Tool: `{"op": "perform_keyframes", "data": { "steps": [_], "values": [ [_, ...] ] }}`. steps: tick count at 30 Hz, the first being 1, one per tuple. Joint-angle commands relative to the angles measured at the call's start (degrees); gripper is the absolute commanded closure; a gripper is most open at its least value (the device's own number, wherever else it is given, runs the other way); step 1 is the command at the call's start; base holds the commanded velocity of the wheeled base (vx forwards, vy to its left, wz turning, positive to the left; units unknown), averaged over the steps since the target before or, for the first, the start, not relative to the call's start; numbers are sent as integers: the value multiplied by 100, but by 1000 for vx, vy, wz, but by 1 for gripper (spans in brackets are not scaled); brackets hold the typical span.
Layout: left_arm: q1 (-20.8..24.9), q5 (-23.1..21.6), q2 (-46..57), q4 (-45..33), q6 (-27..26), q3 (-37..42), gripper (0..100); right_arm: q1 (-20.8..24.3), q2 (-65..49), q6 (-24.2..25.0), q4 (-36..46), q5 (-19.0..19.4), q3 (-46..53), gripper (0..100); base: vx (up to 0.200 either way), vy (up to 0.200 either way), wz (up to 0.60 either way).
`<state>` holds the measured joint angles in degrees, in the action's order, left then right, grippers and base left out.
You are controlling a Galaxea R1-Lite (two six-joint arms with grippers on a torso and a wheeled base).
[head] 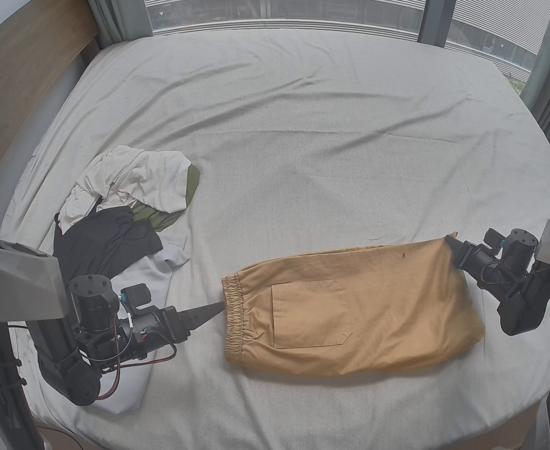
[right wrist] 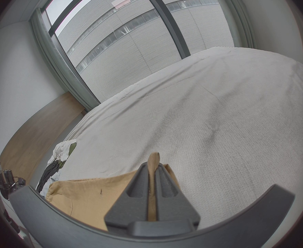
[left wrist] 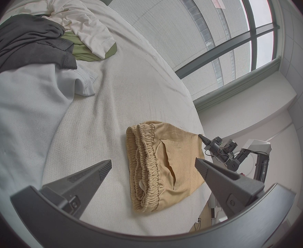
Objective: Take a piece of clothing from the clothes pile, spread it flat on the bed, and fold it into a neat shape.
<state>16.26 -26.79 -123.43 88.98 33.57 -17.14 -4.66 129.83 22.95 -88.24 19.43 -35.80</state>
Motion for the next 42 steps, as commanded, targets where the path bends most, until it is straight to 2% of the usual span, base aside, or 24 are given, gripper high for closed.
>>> {"op": "perform_keyframes", "data": {
  "steps": [1, 5, 6, 23, 33, 42],
  "values": [
    [9, -1, -14, 5, 0, 0, 0, 9, 60, -2, -1, 17, -6, 100, 0, 0, 0],
    [17, -1, -14, 5, 0, 0, 0, 26, 60, -2, -1, 26, 12, 100, 0, 0, 0],
    [17, -1, -23, 5, 0, 0, 0, 35, 60, -2, -1, 17, 12, 0, 0, 0, 0],
    [351, -1, -436, 5, -9, -53, 0, -431, -529, -2, 8, -1, 65, 0, 0, 0, 0],
    [466, 16, -805, 5, -184, -184, 0, -431, -617, -2, -1, 8, 65, 0, 0, 0, 0],
    [659, 25, -1139, 5, -158, -712, 0, -440, -951, 104, 8, 8, 91, 0, 0, 0, 0]
  ]
}}
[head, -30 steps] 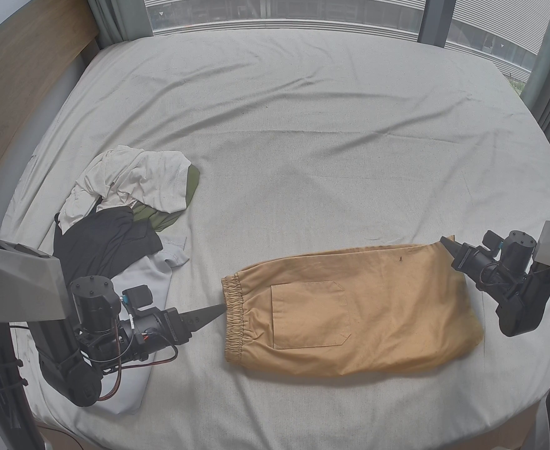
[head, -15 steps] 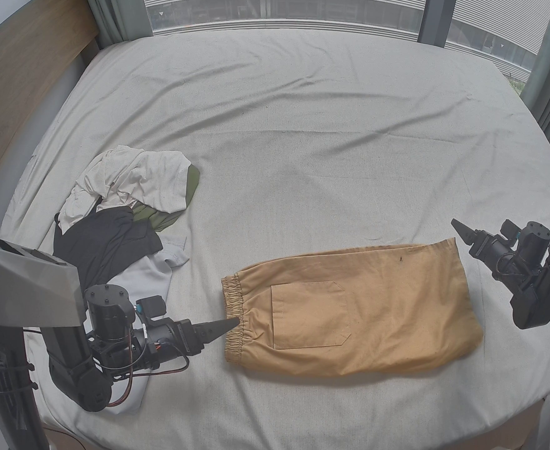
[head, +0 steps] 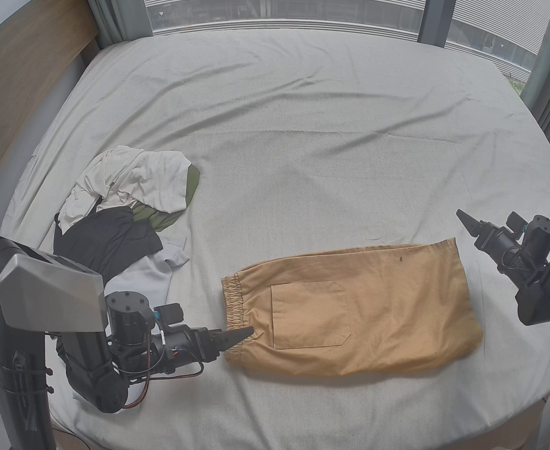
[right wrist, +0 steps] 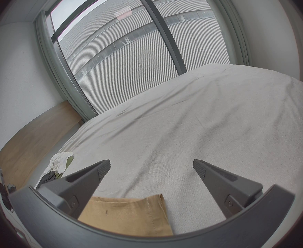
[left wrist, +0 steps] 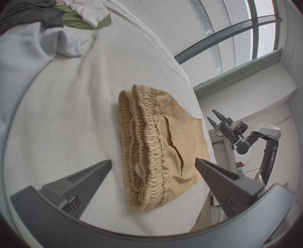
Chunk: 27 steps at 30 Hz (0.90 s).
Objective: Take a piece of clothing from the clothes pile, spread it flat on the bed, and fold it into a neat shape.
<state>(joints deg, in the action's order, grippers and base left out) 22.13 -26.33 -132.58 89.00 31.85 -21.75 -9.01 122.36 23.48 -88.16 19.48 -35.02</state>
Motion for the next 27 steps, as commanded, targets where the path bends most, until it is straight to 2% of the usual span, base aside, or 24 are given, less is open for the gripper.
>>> {"op": "perform_keyframes", "data": {
  "steps": [1, 10, 16, 27],
  "values": [
    [99, -21, -259, -6, 23, -313, 0, -4, -212, 60, 1, 3, 22, 0, 0, 0, 0],
    [222, -12, -663, 3, 49, -787, 0, -48, -283, 69, 1, 21, 48, 0, 0, 0, 0],
    [301, -12, -646, 3, 471, -1051, 0, -40, -291, 69, 1, 21, 57, 0, 0, 0, 0],
    [389, -39, -655, 3, 866, -1139, 0, -40, -283, 69, 1, 21, 66, 0, 0, 0, 0]
  ]
}}
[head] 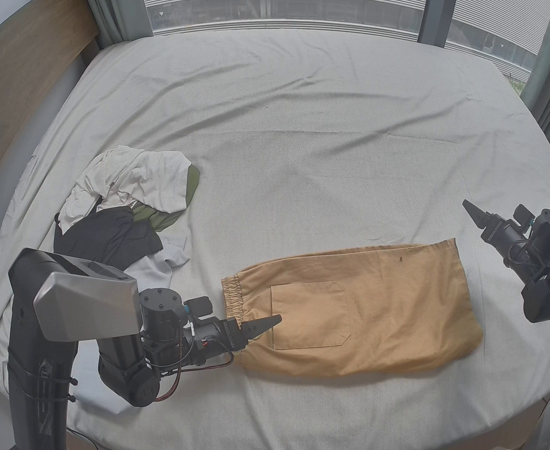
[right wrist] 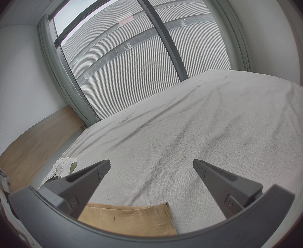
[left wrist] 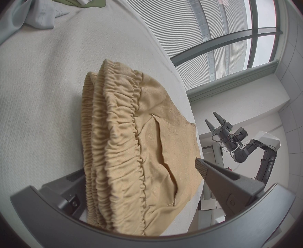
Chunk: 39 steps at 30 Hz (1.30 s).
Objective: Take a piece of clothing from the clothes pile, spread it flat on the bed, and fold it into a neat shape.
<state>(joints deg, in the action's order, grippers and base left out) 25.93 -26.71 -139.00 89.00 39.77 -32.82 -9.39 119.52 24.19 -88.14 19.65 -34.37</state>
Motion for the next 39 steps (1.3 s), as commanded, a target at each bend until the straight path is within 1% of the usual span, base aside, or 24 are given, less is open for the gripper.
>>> {"op": "perform_keyframes", "data": {
  "steps": [1, 2, 11, 16, 23, 24, 27, 32, 39],
  "values": [
    [17, -1, -22, 3, 102, -32, 0, -2, 1, -2, -2, 4, 0, 0, 0, 0, 0],
    [17, -1, -22, 3, 119, -32, 100, -2, 1, -2, -2, 4, 0, 0, 0, 0, 0],
    [-18, 8, 31, 12, 137, 74, 100, -2, 28, -2, -2, 4, 9, 0, 0, 0, 0],
    [-62, -18, 514, 3, 251, 487, 100, -11, 63, 7, -2, 12, 18, 0, 0, 0, 0],
    [-97, -18, 918, 3, 216, 988, 100, 7, 107, 7, -2, 48, 123, 0, 0, 0, 0],
    [-158, -10, 1015, 3, 216, 1137, 100, 16, 107, 7, -2, 48, 132, 0, 0, 0, 0],
    [-220, -10, 1076, 3, 198, 1234, 100, 25, 107, 7, -2, 48, 132, 0, 0, 0, 0],
    [-484, -27, 1331, 3, 189, 1515, 100, 42, 98, -2, -2, 56, 176, 0, 0, 0, 0],
    [-712, -54, 1560, 3, 163, 1796, 100, 42, 72, 7, -2, 56, 176, 0, 0, 0, 0]
  ]
}}
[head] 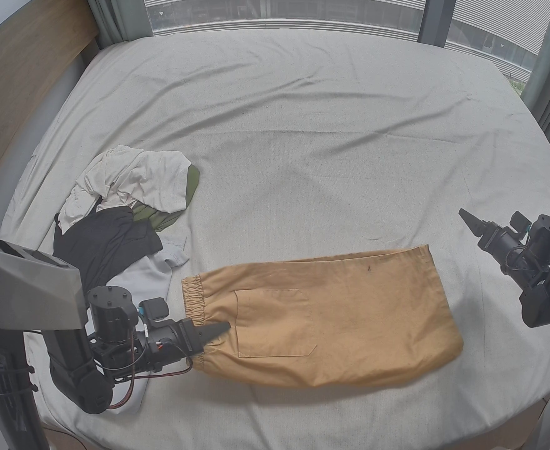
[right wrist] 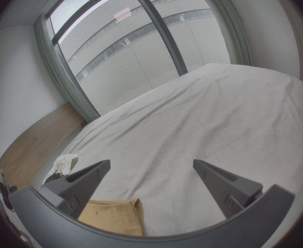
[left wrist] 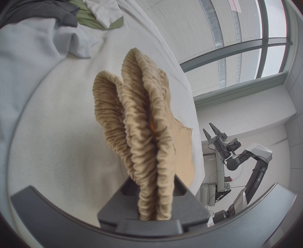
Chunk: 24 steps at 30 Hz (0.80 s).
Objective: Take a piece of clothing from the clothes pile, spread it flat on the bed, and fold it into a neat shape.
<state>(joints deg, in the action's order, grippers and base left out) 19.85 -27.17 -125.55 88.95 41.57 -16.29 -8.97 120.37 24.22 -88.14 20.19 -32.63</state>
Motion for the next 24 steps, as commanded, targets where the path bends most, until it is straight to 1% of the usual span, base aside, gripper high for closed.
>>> {"op": "perform_keyframes", "data": {
  "steps": [1, 6, 7, 13, 18, 22, 24],
  "values": [
    [-139, -7, 242, 8, -61, 178, 100, 10, -14, 4, -2, 3, 3, 0, 0, 0, 0],
    [-288, -7, 294, 8, -246, 337, 100, 27, -5, 4, -2, 3, 11, 0, 0, 0, 0],
    [-376, -7, 347, 8, -325, 416, 100, 27, -5, -5, -2, 3, 11, 0, 0, 0, 0],
    [-561, -86, 426, 8, -351, 521, 100, 36, -14, -5, -2, 3, 11, 0, 0, 0, 0],
    [-930, -333, 602, 8, -360, 706, 100, 36, -5, -5, -2, 20, 11, 0, 0, 0, 0],
    [-1343, -728, 760, 8, -369, 926, 100, 45, 4, -5, -2, 20, 11, 0, 0, 0, 0],
    [-1457, -869, 804, 8, -378, 1005, 100, 53, 4, -5, -2, 20, 11, 0, 0, 0, 0]
  ]
}}
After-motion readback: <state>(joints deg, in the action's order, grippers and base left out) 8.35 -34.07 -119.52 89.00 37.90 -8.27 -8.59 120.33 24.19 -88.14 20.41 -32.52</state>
